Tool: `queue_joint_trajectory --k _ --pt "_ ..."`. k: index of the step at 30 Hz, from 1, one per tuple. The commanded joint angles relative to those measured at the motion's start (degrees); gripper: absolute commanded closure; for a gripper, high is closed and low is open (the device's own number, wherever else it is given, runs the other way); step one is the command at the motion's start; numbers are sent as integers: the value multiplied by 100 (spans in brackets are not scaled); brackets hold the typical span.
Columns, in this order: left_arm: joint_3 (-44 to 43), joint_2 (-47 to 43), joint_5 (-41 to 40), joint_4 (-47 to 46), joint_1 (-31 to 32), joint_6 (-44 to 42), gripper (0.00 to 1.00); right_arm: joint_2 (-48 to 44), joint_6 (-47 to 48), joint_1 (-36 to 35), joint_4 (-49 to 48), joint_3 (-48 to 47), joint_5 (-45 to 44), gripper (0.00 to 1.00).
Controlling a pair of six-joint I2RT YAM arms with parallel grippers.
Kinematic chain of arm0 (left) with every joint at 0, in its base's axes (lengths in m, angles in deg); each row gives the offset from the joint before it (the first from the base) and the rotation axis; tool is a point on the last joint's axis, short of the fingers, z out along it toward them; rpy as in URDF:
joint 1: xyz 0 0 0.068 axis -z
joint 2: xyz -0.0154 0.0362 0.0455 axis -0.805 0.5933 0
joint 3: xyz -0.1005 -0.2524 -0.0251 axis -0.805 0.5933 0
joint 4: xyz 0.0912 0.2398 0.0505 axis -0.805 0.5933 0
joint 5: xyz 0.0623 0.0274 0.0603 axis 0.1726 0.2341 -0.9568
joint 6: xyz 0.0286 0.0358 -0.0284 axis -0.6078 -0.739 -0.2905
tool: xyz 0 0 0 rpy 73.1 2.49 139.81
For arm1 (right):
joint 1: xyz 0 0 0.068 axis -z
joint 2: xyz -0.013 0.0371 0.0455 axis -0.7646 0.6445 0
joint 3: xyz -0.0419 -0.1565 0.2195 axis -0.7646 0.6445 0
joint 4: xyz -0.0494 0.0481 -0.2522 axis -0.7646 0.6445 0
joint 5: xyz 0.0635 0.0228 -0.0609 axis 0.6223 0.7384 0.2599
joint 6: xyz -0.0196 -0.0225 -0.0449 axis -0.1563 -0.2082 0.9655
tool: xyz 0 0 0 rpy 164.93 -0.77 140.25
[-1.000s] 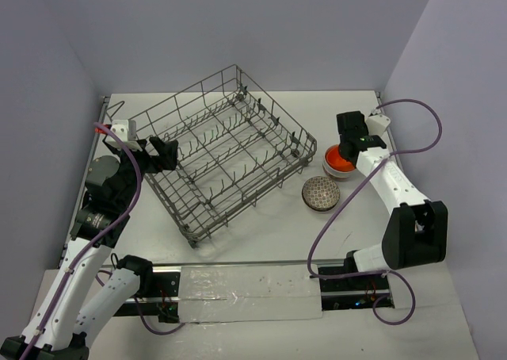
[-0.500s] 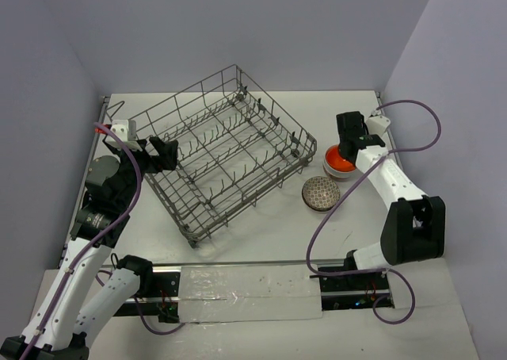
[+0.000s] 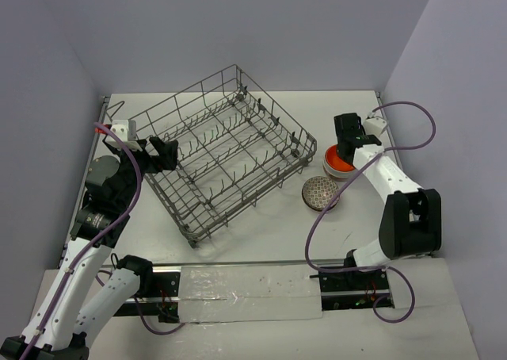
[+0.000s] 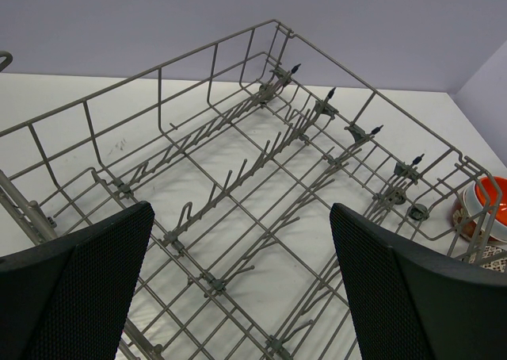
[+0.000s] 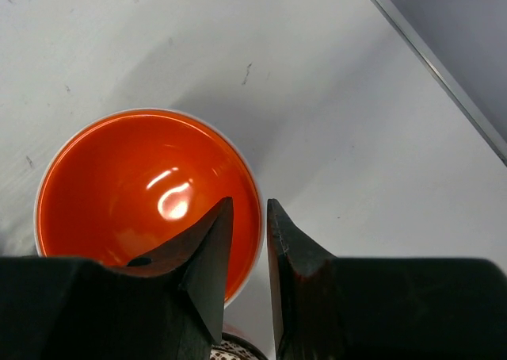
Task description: Load the bowls into the dish rack
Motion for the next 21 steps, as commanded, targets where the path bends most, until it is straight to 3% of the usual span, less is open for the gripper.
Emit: queue_joint_trajectory --k 1,11,17,21 --pt "40 -51 85 -191 28 -22 1 133 -2 33 -218 17 -124 68" --pt "40 -77 84 -191 28 -30 1 406 -2 51 -253 -26 -273 73" --pt "40 -68 93 -182 28 -30 1 327 24 42 -227 -62 -361 92" --pt "31 -68 84 -191 28 -30 1 266 42 42 -122 -167 -423 100"
